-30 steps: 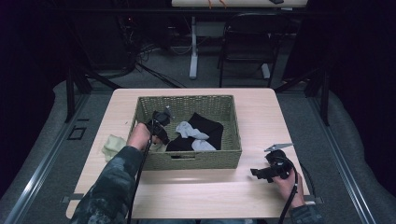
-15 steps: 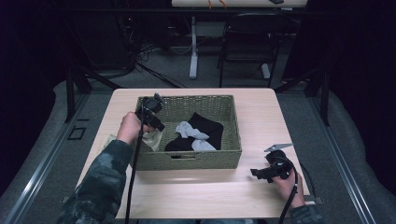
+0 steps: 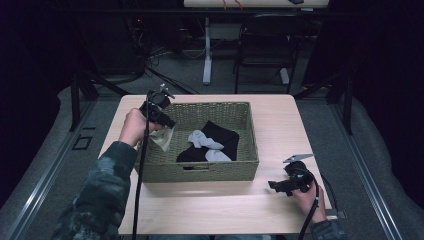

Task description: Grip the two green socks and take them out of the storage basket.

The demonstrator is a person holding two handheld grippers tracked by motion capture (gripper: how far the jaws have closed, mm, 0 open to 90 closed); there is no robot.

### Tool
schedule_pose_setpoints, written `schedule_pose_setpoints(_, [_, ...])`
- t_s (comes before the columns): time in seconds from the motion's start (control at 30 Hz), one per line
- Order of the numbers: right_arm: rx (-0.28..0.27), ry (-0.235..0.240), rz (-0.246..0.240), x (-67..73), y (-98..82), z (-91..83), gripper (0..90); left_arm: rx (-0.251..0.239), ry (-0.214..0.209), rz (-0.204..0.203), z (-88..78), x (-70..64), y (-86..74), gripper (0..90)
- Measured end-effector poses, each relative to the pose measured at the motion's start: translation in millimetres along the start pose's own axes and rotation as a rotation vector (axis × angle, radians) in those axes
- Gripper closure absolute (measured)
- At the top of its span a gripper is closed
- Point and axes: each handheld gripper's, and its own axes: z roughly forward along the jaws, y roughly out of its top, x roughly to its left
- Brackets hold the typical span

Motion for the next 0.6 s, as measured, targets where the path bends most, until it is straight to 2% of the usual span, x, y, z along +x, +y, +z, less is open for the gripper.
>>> schedule_pose_setpoints(0.27, [0.006, 0.004, -0.004, -0.4, 0.0, -0.3, 8.0, -0.050, 0.015, 0.008, -24.3, -0.3, 5.4, 81.8])
schedule_pose_setpoints(0.33, [0.005, 0.000, -0.005, 0.0, 0.0, -0.1, 8.0, -0.065, 0.023, 0.012, -35.5, 0.4, 6.2, 81.8])
schedule_pose_setpoints(0.4, [0.006, 0.000, -0.004, 0.1, 0.0, -0.1, 8.0, -0.075, 0.028, 0.007, -39.0, 0.6, 6.0, 81.8])
schedule_pose_setpoints(0.5, [0.009, 0.001, -0.004, 0.1, 0.0, 0.0, 8.0, -0.104, 0.041, -0.007, -56.2, 4.9, 3.6, 81.8])
schedule_pose_setpoints(0.53, [0.009, 0.001, -0.004, 0.1, 0.0, 0.0, 8.0, -0.104, 0.041, -0.007, -56.2, 4.9, 3.6, 81.8])
schedule_pose_setpoints(0.6, [0.005, 0.001, -0.001, 0.6, -0.1, 0.5, 8.0, -0.121, 0.051, -0.018, -70.8, 9.9, -1.0, 81.7])
